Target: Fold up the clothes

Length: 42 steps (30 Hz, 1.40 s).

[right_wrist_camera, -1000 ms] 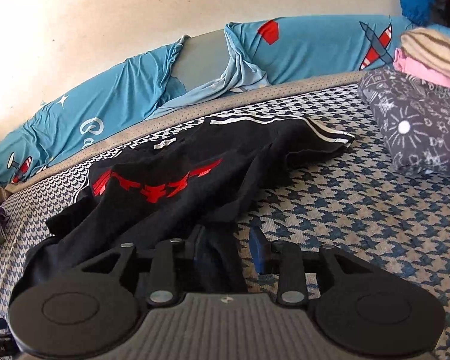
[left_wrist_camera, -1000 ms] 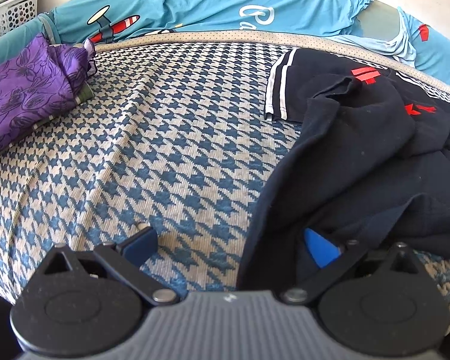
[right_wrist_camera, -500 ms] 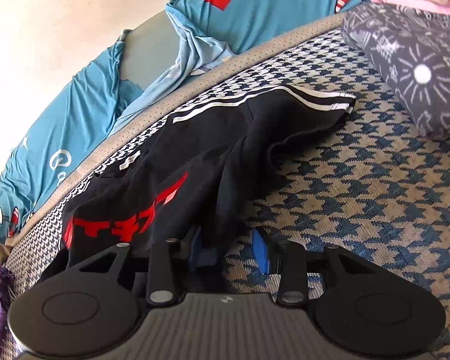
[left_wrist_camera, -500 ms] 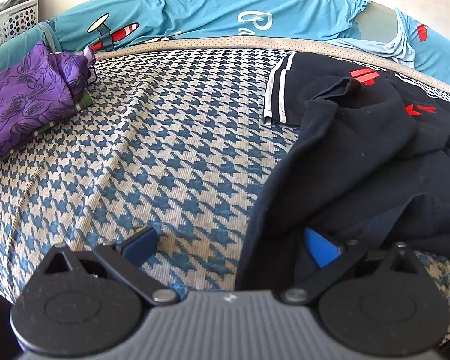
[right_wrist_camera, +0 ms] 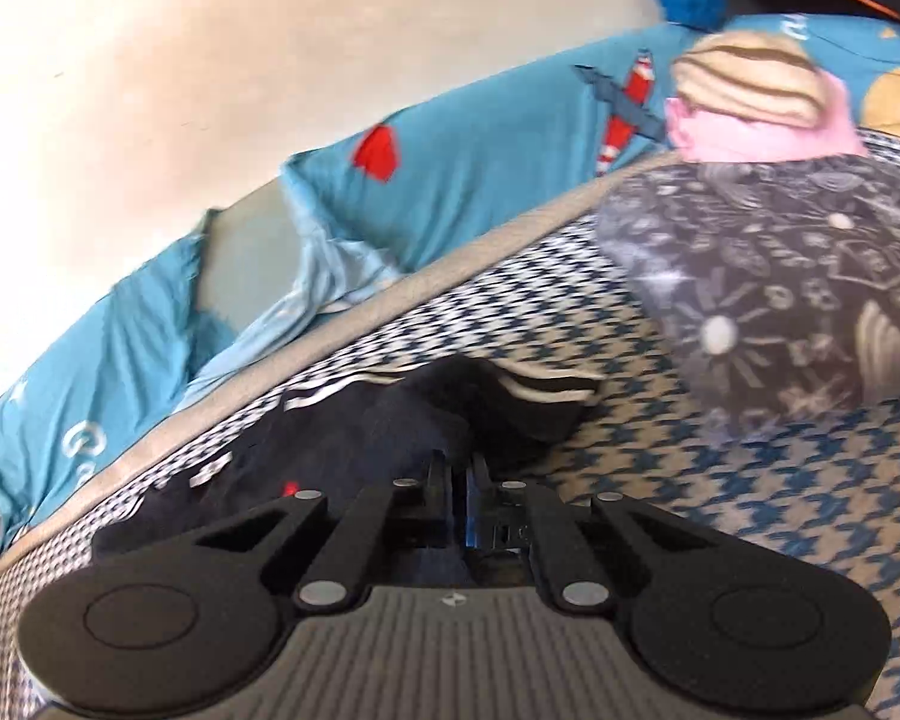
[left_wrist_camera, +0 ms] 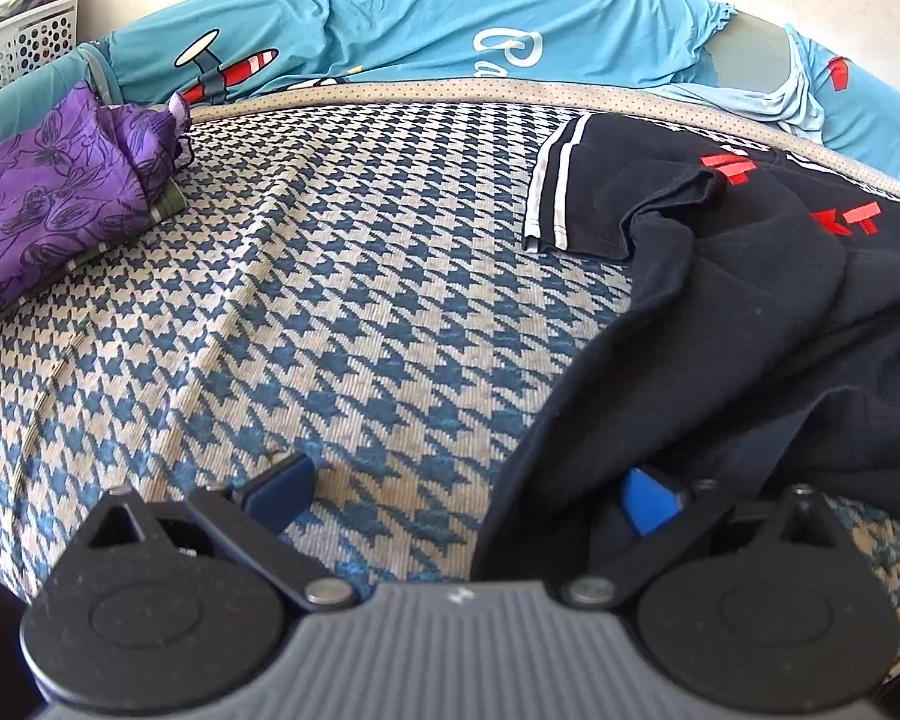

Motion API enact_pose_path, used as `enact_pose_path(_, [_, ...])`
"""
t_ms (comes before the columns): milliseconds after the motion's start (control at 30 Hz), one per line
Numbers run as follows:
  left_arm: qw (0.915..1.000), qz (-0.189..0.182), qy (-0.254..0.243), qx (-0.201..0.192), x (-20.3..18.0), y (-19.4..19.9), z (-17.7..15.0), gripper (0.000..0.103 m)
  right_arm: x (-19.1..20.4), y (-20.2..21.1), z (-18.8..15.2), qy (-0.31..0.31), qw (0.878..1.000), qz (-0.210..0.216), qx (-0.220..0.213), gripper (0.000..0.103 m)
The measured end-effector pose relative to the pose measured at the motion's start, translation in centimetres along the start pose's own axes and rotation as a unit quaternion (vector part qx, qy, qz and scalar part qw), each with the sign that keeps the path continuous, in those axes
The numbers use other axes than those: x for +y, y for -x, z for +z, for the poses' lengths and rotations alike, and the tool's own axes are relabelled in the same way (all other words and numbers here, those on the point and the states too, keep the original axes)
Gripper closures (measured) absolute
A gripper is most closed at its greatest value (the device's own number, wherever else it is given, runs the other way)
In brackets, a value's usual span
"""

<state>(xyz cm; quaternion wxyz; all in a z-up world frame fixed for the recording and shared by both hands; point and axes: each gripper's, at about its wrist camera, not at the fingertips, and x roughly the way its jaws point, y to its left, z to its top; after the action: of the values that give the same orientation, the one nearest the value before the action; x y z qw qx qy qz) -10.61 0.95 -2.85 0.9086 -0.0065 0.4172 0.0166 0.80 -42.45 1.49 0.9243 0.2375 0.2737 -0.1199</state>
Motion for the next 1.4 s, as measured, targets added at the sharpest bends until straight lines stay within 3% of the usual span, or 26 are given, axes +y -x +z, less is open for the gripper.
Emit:
enact_pose_path(133, [1.0000, -0.001, 0.001, 0.002, 0.1, 0.1, -0.1, 0.000, -1.7, -0.8, -0.1, -0.032, 0.999, -0.012, 0.035, 0.095])
enact_pose_path(233, [1.0000, 0.000, 0.003, 0.002, 0.1, 0.1, -0.1, 0.000, -2.5, 0.1, -0.1, -0.049, 0.998, -0.007, 0.027, 0.085])
enact_pose_path(533, [0.9999, 0.003, 0.009, 0.004, 0.1, 0.2, 0.0, 0.000, -2.3, 4.2, -2.1, -0.025, 0.999, -0.001, 0.046, 0.083])
enact_pose_path(933, [0.9998, -0.003, 0.020, 0.008, 0.1, 0.5, 0.1, 0.000, -3.2, 8.2, -7.6, -0.051, 0.991, 0.005, 0.122, 0.077])
enact_pose_path(1167, [0.9997, -0.009, 0.022, 0.006, -0.1, 0.8, 0.1, 0.000, -2.0, 10.5, -10.3, -0.037, 0.984, 0.080, 0.156, 0.077])
enact_pose_path(1300, [0.9997, -0.012, 0.023, 0.003, -0.1, 0.9, 0.1, 0.000, 0.1, 11.3, -11.7, 0.009, 0.976, 0.143, 0.166, 0.077])
enact_pose_path(1400, [0.9996, -0.013, 0.025, 0.006, -0.1, 0.8, 0.1, 0.000, 1.7, 11.4, -12.9, 0.059, 0.969, 0.155, 0.184, 0.077])
